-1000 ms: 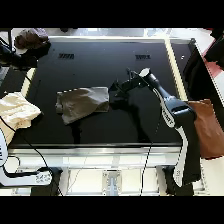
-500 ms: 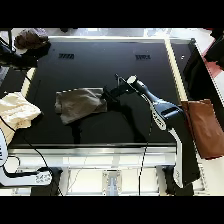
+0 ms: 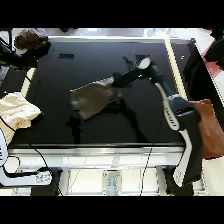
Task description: Fold the shirts.
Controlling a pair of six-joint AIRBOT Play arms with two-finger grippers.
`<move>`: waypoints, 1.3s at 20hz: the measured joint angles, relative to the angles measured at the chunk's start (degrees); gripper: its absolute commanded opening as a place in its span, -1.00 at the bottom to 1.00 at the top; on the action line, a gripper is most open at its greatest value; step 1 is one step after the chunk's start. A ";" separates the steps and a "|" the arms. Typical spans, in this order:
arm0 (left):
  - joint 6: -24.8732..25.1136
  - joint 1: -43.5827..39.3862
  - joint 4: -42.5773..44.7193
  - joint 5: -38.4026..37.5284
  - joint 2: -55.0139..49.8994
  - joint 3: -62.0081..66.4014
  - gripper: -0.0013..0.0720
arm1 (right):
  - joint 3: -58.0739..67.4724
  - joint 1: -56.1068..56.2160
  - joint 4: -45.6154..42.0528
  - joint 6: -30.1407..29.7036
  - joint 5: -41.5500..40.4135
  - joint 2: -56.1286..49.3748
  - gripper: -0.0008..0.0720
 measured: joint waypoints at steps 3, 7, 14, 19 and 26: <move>0.00 0.00 0.00 -0.17 0.00 0.00 -0.93 | -1.05 -6.97 -11.10 0.24 7.67 8.81 -0.96; 0.00 0.00 0.00 -0.24 0.00 0.00 -0.93 | -2.86 -17.86 -19.93 0.28 14.93 19.28 -0.96; -0.09 0.00 -0.92 -0.42 0.00 -0.02 -0.93 | -8.83 -41.72 -27.43 -1.97 19.61 37.00 -0.96; -0.22 0.00 -3.72 -0.42 0.00 -0.02 -0.93 | -28.30 -61.72 -28.83 -4.92 18.40 50.88 -0.95; -0.22 0.00 -4.96 -0.46 0.00 -0.02 -0.93 | -65.51 -81.88 -33.11 -9.60 5.99 65.13 -0.09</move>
